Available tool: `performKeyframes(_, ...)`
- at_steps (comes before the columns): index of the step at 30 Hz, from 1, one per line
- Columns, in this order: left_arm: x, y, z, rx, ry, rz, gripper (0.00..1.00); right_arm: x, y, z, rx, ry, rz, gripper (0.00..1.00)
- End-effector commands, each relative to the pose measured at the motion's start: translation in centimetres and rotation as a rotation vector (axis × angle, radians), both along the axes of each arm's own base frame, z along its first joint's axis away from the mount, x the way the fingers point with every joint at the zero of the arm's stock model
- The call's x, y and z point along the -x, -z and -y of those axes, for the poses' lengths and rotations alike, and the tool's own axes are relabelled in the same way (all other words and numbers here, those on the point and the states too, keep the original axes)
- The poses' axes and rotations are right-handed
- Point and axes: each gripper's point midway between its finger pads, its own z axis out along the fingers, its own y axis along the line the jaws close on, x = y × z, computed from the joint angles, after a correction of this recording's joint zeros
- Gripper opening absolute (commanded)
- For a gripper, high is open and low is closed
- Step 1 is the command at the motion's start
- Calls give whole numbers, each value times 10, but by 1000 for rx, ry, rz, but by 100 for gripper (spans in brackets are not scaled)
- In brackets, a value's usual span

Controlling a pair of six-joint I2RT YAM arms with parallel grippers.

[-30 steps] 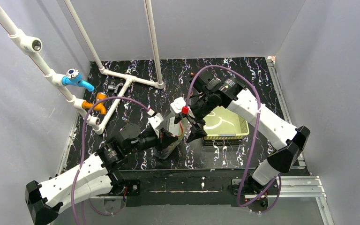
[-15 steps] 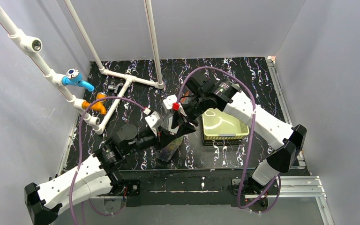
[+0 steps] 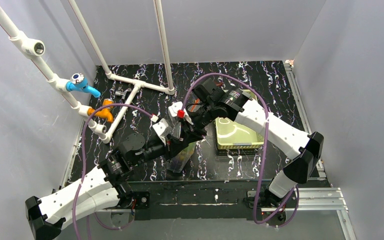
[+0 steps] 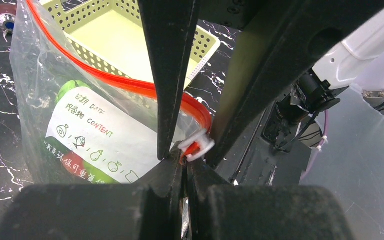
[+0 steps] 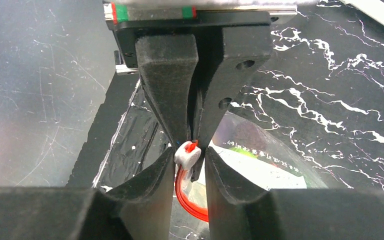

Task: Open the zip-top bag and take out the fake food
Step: Unzip the zipper food storage bag at the center of the board.

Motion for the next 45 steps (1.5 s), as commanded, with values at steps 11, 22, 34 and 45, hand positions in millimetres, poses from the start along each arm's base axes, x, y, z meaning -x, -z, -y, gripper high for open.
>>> performKeyframes(11, -4, -17, -6, 39, -35, 39, 0, 4, -13, -3, -24, 7, -7, 6)
performKeyframes(22, 17, -29, -10, 59, 69, 119, 0, 4, -6, -1, -12, 0, -6, 1)
performKeyframes(34, 17, -29, -23, 34, 34, 150, 0, 1, 4, 2, 8, -8, 16, 1)
performKeyframes(45, 27, -30, -17, 8, 106, 109, 55, 5, -12, 2, -18, -47, 20, 1)
